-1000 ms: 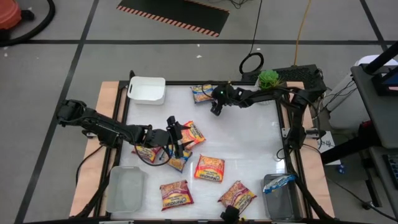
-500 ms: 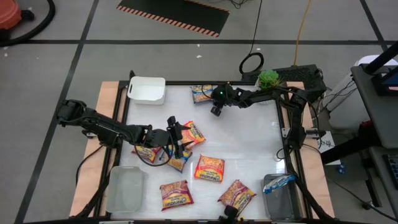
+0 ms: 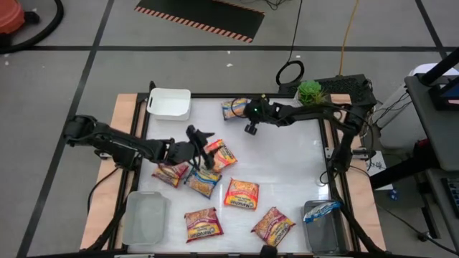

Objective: Sort Maruchan noodles
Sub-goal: Put the top blue noodle pack into the black bin

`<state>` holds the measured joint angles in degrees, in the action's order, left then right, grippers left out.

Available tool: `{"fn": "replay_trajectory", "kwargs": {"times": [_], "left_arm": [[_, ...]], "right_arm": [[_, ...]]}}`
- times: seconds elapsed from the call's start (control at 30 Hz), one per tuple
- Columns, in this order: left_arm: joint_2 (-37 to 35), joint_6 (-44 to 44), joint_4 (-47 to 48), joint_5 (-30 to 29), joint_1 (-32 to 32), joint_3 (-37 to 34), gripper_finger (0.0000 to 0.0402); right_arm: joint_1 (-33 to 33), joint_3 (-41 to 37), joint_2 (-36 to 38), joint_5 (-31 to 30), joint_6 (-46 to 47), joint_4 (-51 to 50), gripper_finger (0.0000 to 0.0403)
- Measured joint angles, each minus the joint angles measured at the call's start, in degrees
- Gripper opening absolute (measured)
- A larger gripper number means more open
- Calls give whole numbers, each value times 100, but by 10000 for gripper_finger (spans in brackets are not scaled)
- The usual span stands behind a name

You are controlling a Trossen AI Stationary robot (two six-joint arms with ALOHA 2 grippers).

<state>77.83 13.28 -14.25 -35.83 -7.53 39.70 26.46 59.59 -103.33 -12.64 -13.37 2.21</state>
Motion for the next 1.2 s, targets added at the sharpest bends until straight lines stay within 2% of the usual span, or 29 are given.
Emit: {"fn": "replay_trajectory", "kwargs": {"times": [0.23, 0.53, 0.83, 1.03, 1.2], "left_arm": [[-78, 996, 404, 828, 552, 0, 298], [-81, 1077, 425, 1071, 816, 0, 298], [-81, 240, -158, 1915, 802, 0, 298], [-81, -592, -880, 1995, 557, 0, 298], [-81, -1324, -1390, 1980, 380, 0, 299]], "right_arm": [[-633, -2, 716, -869, -360, -278, 0], [-1477, -122, 1505, -1864, -589, -470, 0], [-1899, -542, 2607, -1932, -324, -422, 0], [-2367, -752, 3451, -2461, -246, -423, 0], [-2805, -802, 3979, -2527, -137, -419, 0]]}}
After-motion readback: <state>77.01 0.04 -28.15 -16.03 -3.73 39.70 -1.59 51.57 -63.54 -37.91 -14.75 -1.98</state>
